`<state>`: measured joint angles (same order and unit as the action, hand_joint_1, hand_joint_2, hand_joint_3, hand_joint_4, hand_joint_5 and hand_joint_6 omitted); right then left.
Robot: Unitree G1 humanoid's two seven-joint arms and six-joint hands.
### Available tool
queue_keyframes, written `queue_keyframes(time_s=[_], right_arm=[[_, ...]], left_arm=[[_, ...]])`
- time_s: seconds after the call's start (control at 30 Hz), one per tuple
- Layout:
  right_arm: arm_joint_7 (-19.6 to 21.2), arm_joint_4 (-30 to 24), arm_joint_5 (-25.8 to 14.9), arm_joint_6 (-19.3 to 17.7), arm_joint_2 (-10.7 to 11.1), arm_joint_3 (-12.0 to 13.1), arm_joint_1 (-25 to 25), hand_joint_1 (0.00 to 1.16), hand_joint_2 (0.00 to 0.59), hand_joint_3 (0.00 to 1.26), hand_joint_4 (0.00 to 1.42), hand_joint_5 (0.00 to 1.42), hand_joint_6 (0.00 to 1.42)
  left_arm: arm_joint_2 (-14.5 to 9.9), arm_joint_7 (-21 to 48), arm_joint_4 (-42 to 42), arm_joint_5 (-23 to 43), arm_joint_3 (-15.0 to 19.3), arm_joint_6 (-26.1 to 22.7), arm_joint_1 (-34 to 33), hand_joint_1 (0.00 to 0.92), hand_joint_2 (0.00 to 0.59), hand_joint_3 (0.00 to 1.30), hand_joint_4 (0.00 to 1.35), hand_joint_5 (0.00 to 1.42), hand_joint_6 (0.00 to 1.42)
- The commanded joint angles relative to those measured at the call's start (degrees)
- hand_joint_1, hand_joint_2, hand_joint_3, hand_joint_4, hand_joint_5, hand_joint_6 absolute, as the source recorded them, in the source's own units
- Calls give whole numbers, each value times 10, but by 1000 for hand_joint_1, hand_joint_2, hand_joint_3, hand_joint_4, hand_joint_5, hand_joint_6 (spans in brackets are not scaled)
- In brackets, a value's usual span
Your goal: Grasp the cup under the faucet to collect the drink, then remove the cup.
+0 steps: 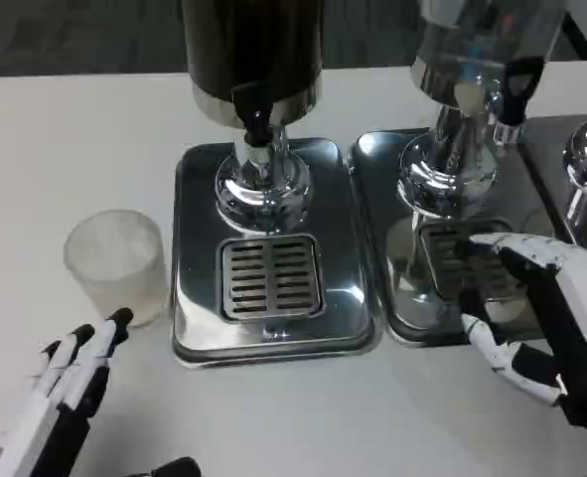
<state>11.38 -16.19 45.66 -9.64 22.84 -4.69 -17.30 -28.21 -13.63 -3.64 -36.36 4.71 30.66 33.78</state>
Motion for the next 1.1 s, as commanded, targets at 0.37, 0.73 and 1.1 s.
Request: queue_keyframes(time_s=[0.37,0.73,1.1], right_arm=[[-1,-21,2,1,-13,-4,-8,483,450,376,309,301,307],[-9,-42,19,23,-33,-16,-11,483,450,376,309,302,307],[-4,-54,32,32,-52,-26,-20,483,450,375,309,302,307]], left_arm=[[-10,8,7,9,3,6,1,0,30,0,0,0,0],[-20,-13,63,60,37,76,-31,0,19,0,0,0,0],[-25,-25,126,101,86,125,-86,0,0,0,0,0,45]])
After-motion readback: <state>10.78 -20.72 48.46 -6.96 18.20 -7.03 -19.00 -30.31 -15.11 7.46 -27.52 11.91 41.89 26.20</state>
